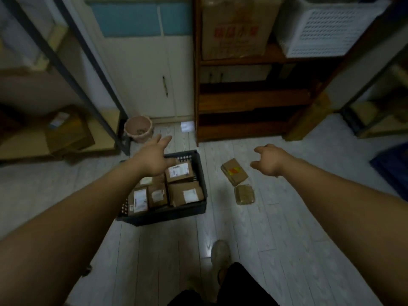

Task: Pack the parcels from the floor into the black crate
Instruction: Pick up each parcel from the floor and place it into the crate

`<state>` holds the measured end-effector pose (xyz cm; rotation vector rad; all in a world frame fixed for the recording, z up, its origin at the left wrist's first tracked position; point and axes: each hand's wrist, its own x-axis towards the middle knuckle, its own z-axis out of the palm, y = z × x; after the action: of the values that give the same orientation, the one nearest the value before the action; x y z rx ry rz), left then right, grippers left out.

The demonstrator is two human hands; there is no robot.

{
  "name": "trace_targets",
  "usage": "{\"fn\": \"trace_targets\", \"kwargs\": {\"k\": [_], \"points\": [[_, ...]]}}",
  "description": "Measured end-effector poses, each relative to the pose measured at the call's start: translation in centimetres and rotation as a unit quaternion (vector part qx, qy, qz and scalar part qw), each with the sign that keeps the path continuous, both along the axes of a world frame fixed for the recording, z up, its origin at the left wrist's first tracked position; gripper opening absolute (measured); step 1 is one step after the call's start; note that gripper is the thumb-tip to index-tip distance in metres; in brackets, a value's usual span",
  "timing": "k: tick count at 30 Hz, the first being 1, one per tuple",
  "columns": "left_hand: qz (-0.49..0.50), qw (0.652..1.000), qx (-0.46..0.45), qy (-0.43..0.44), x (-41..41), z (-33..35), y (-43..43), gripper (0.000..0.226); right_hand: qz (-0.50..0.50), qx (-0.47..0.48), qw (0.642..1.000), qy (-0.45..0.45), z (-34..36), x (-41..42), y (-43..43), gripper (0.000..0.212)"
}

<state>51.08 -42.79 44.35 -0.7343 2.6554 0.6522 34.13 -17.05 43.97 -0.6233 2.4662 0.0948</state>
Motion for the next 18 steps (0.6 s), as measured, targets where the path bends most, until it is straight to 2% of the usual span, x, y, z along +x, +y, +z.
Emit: {"fn": "trace_targets", "kwargs": {"k": [4,10,14,18], "points": [[-0.042,0.998,-0.012,0.045,-1.2,5.0,4.2,0.081,-0.002,0.022,0.999,0.049,4.3,1.2,5.3,0.068],[-0.091,0.993,-0.013,0.074,-4.5,10.5,11.7,0.081,-0.026,-0.005,0.994,0.106,10.4,0.6,12.9,0.065],[-0.122,0.985,-0.067,0.097,-9.0,13.8,17.5,0.082,-0.030,-0.015,0.989,0.141,14.4,-1.2,19.9,0.064],[-0.145,0.979,-0.075,0.123,-14.5,16.0,24.9,0.083,-0.038,-0.027,0.983,0.178,17.4,-4.0,28.3,0.061]]}}
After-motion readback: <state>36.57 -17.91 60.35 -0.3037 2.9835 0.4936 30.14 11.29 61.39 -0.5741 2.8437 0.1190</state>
